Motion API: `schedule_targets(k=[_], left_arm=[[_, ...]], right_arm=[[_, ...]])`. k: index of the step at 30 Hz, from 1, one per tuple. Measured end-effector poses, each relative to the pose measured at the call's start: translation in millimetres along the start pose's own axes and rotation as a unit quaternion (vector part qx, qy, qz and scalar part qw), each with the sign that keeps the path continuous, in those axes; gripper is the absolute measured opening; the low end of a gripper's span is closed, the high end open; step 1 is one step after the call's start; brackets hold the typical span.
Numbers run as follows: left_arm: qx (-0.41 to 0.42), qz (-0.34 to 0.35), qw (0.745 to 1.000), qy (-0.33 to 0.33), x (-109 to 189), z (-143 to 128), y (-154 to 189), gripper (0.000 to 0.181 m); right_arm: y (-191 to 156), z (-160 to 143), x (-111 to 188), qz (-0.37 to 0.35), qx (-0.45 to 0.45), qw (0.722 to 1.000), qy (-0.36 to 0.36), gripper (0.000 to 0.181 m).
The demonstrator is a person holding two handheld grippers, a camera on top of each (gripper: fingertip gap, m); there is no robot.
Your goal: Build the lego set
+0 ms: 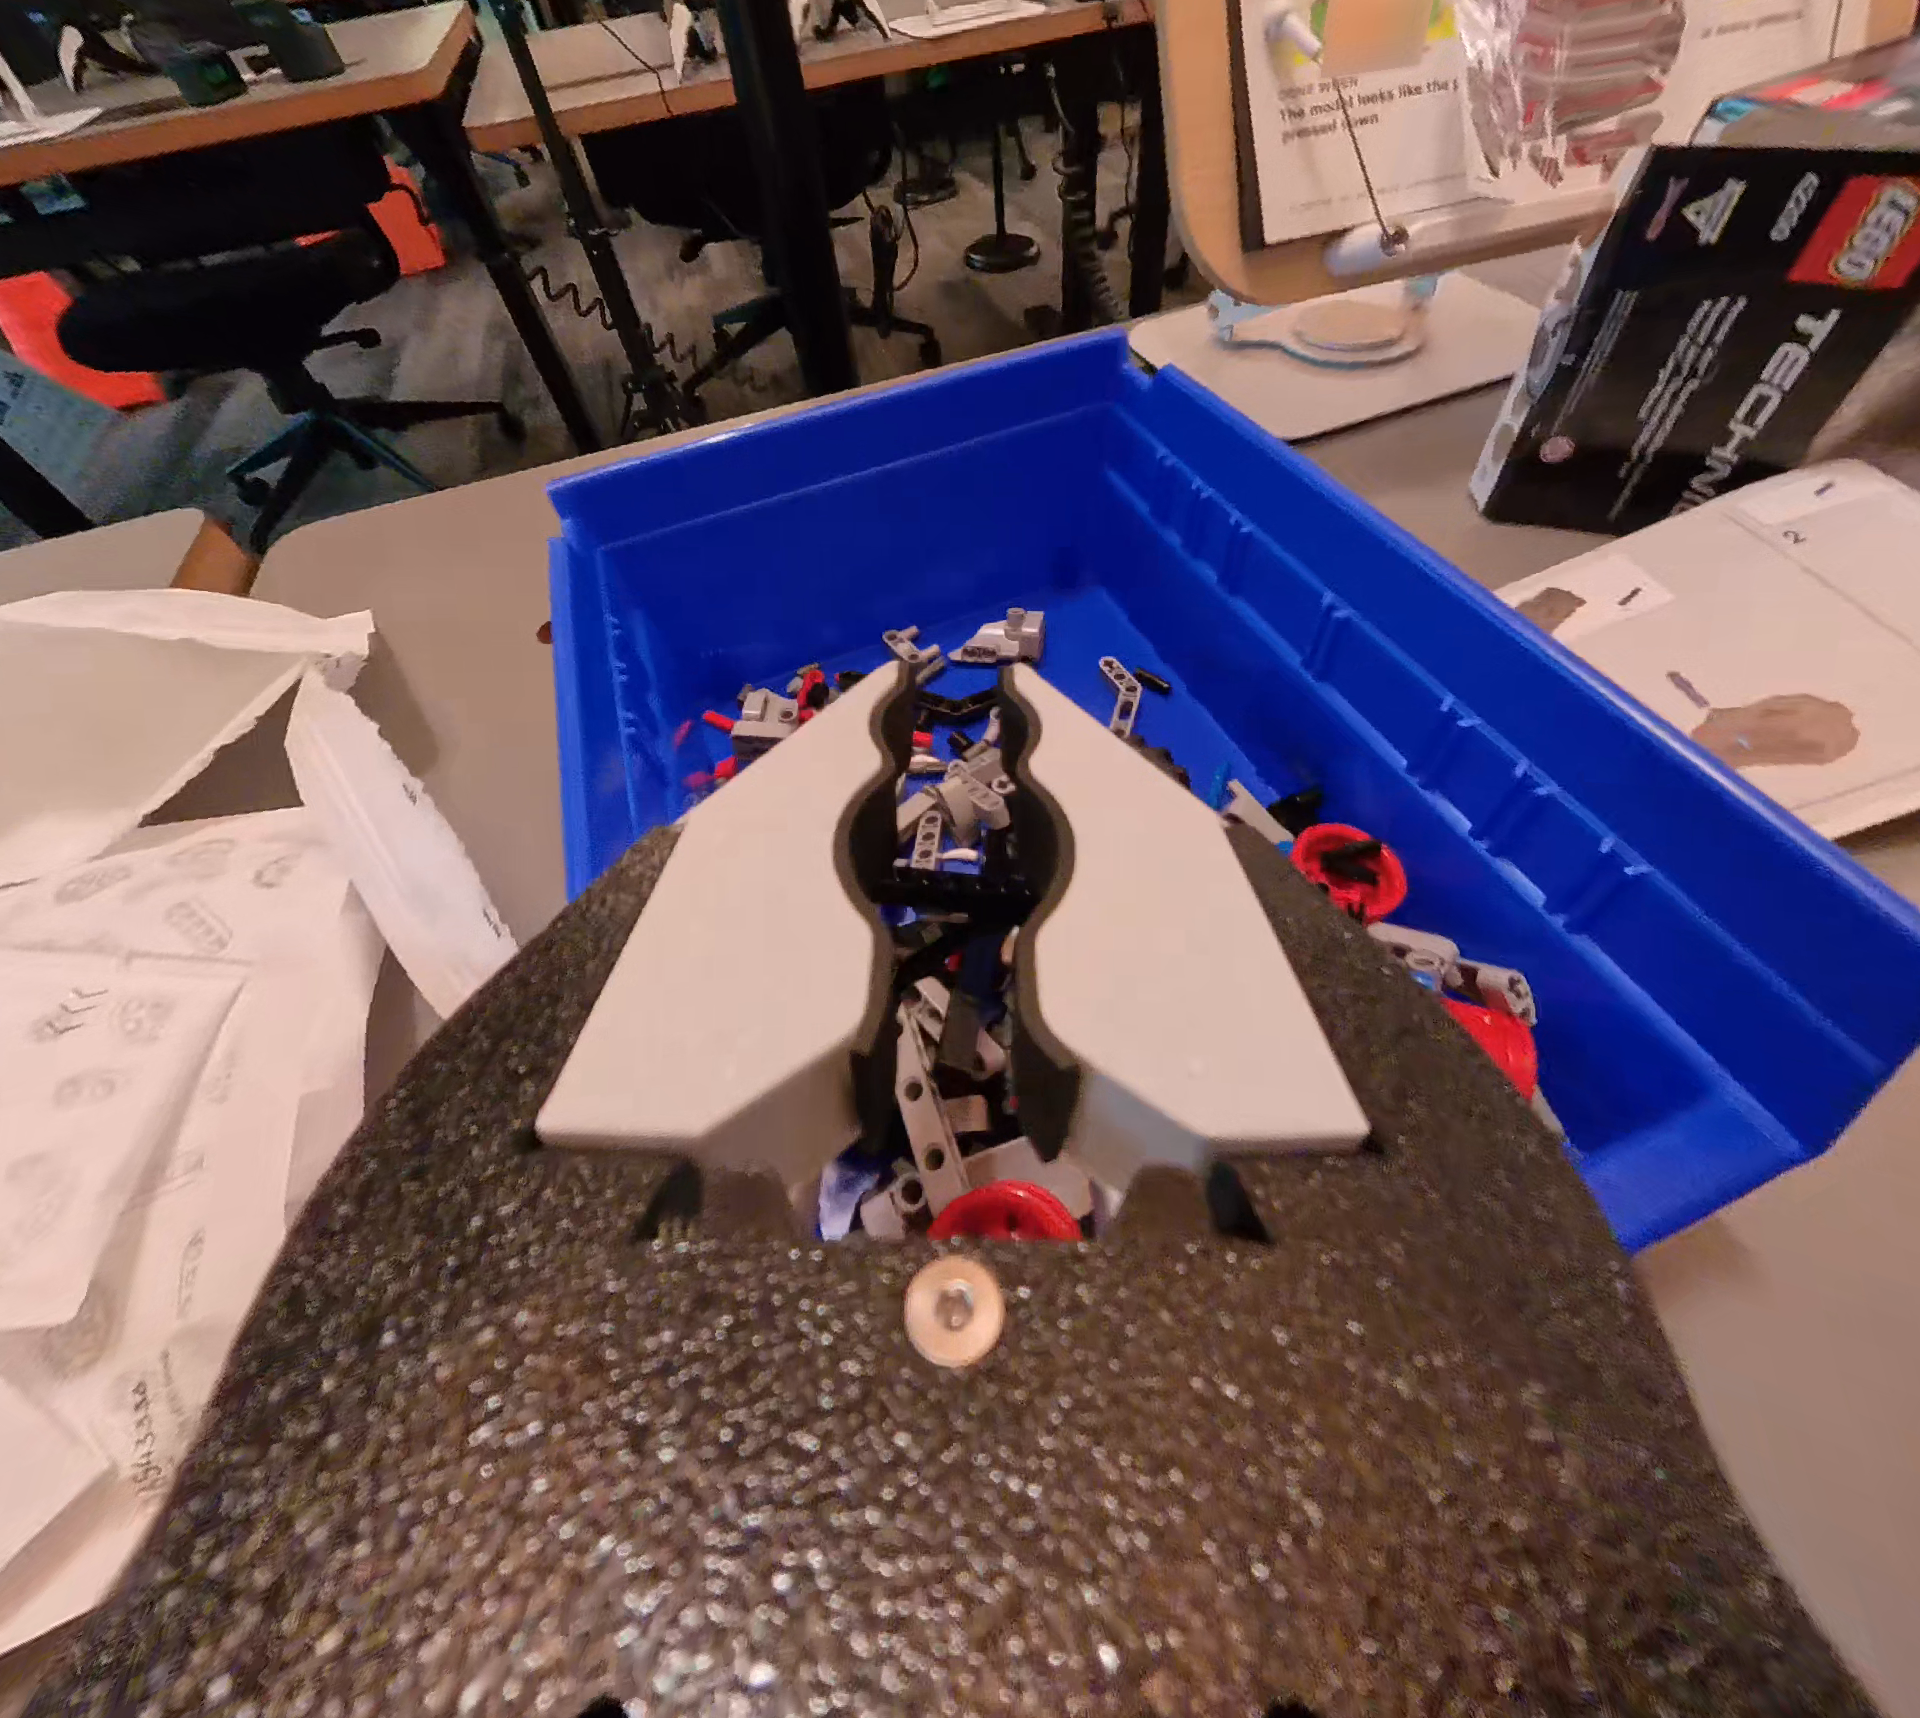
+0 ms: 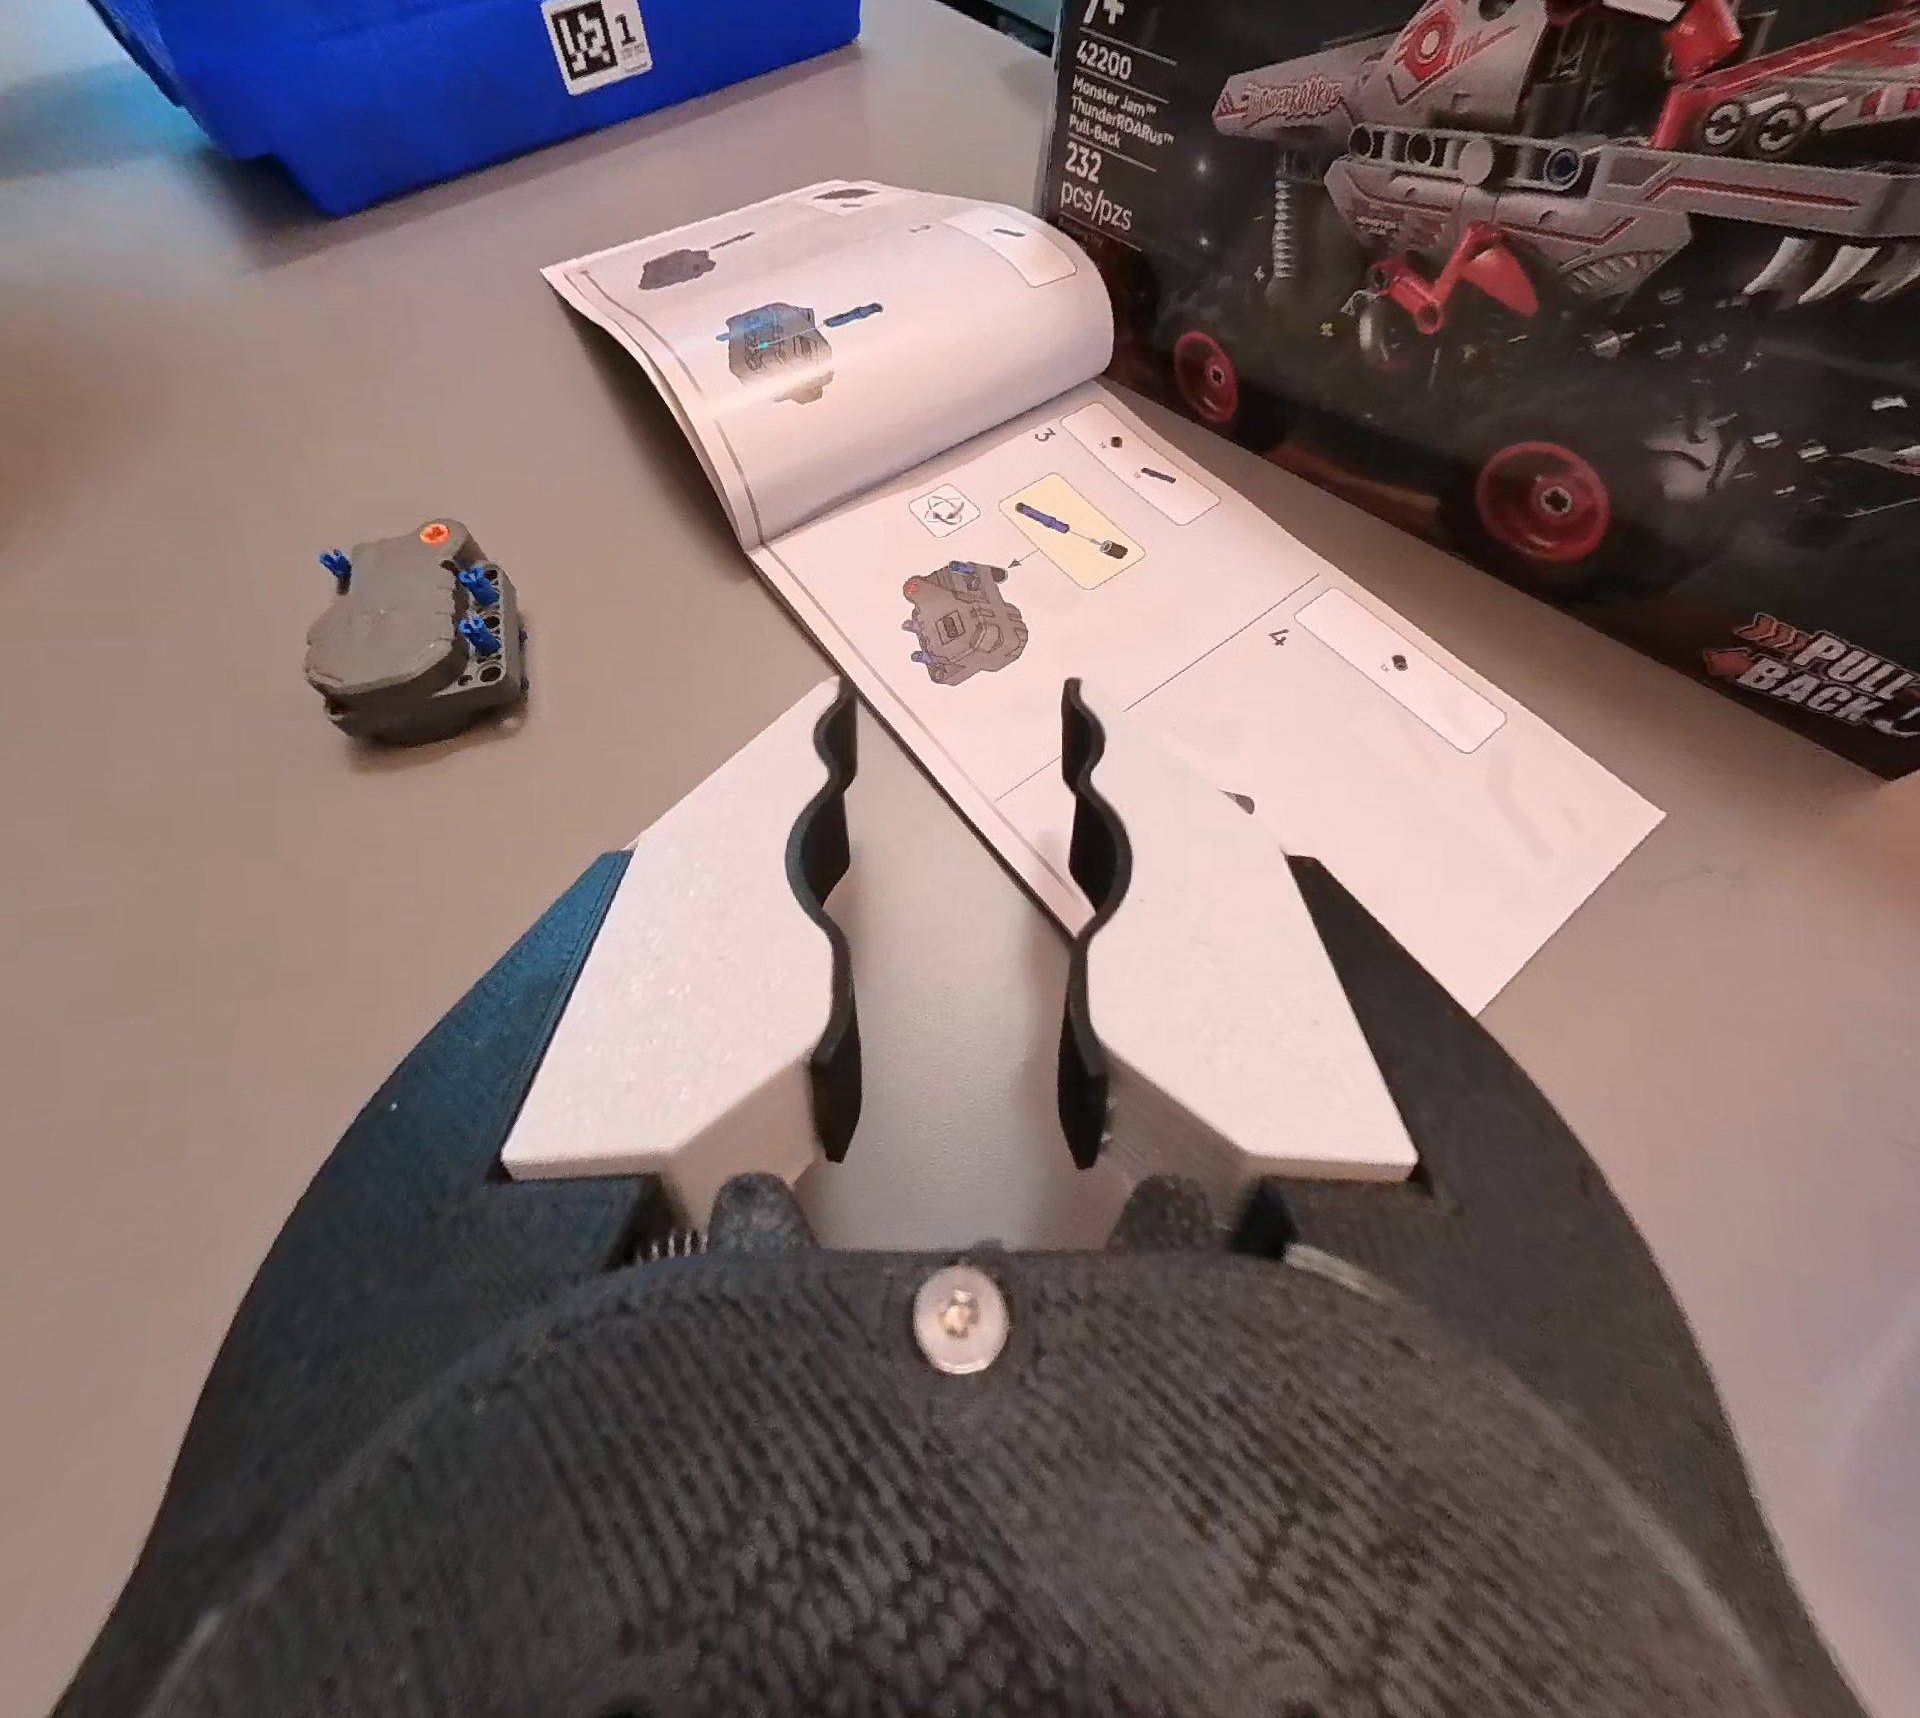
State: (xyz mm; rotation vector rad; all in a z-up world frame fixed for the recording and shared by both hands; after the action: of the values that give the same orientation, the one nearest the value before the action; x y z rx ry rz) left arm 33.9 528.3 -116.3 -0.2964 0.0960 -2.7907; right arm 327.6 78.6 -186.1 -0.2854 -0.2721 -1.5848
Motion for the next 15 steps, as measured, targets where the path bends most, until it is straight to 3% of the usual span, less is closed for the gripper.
schedule_targets(k=[6,11,15], left_arm=[[-0.016,-0.109,0.994,-0.024,-7.9,-2.7,24.6,0.014],[-0.08,-0.191,0.969,-0.136,-26.7,-4.5,39.7,0.016],[-0.133,-0.24,0.933,-0.232,-48.9,-3.9,47.3,0.017]], right_arm=[[5.3,3.7,8.4,-0.006,-0.023,0.999,0.04,0.033],[5.9,4.6,10.5,0.0,-0.029,0.998,0.049,0.033],[5.7,4.2,9.8,0.0,-0.027,0.999,0.046,0.033]])
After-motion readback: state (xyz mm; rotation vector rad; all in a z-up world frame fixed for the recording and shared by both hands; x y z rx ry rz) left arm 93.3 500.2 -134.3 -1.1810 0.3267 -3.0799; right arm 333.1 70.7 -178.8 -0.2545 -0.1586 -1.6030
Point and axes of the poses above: each gripper's, where its closed fingertips meet, x back along the fingers, z out of its top, y = z × x across the jaws, the point moved 8 cm from there along x, back along the fingers, and after that the axes turned 6 degrees about y, right-handed, at the moved point
